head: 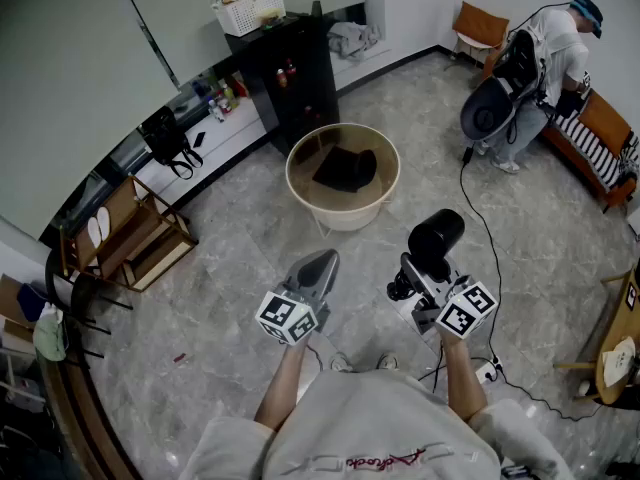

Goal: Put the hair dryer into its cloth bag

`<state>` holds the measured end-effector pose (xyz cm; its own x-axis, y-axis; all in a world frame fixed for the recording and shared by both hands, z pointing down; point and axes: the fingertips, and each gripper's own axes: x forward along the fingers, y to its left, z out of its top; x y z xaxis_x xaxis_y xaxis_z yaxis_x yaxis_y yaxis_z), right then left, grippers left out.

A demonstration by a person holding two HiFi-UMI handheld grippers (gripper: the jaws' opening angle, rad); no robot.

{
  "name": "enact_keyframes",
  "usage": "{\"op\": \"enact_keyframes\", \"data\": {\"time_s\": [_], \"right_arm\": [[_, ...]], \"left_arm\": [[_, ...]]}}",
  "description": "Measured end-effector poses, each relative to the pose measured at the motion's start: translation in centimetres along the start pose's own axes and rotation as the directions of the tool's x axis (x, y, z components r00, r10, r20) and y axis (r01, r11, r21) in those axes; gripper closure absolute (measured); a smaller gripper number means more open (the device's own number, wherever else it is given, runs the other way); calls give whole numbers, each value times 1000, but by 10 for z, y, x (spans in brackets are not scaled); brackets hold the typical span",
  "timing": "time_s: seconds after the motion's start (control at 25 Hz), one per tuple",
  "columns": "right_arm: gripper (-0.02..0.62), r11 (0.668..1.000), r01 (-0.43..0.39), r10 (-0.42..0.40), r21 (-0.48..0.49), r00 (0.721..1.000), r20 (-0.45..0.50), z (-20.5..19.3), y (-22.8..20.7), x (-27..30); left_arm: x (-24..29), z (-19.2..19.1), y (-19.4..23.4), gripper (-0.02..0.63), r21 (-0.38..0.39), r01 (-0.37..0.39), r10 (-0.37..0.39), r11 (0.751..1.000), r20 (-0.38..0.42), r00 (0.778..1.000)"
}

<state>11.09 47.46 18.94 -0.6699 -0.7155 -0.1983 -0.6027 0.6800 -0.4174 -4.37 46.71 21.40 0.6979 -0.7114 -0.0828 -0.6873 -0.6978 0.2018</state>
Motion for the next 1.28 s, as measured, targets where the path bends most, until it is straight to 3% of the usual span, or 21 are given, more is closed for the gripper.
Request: {"op": "enact_keyframes", "data": {"time_s": [0.84,1.28], "right_arm": [[387,997,-64,61,-37,997,-55,1,-2,-16],[387,996,-91,90,-20,994,-67,9,-29,-23]], "left_arm": [[11,-12,-27,566,4,-31,31,999,-2,1000],[29,-33,-41,566,-20,-89,88,996,-16,996]]}}
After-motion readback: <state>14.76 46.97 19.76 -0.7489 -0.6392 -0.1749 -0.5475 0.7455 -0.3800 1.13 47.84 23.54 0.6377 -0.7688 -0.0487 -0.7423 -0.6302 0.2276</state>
